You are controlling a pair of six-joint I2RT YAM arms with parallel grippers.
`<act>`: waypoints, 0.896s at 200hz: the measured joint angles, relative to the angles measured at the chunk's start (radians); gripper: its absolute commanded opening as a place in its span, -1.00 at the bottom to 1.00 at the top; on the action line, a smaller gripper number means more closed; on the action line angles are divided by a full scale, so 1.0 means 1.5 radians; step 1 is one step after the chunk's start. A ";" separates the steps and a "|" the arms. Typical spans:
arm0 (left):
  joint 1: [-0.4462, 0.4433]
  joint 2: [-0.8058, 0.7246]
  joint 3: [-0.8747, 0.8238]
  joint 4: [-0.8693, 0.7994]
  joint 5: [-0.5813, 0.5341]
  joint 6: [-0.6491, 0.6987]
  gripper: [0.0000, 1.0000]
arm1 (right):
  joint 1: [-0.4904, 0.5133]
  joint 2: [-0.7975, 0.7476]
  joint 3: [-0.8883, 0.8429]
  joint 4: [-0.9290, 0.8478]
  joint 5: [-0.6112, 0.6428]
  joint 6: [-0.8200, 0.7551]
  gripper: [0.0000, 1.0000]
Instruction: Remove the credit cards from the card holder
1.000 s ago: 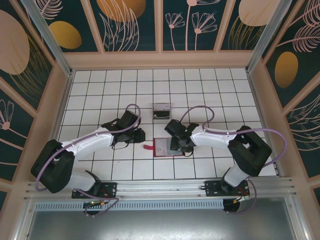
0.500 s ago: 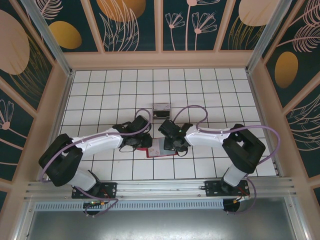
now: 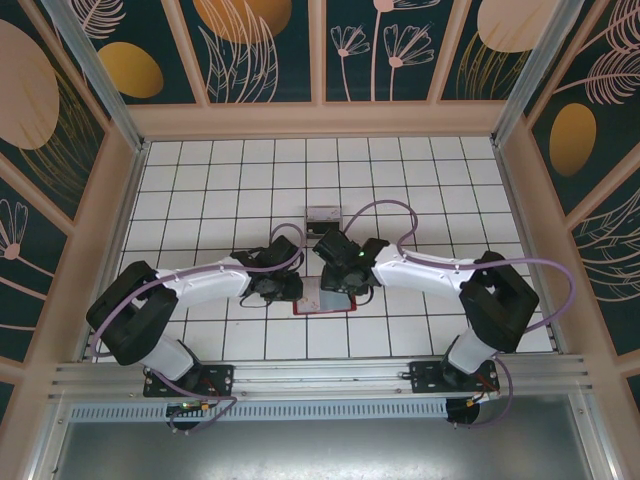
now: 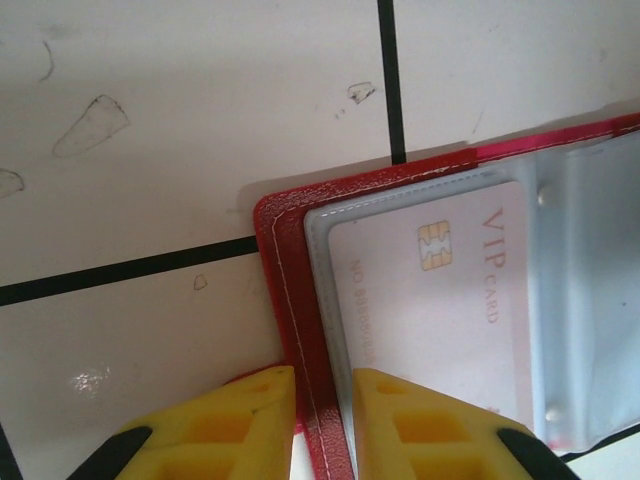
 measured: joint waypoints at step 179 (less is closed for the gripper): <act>0.000 0.007 -0.008 0.012 -0.005 0.000 -0.54 | -0.005 0.116 0.003 0.169 -0.171 -0.015 -0.44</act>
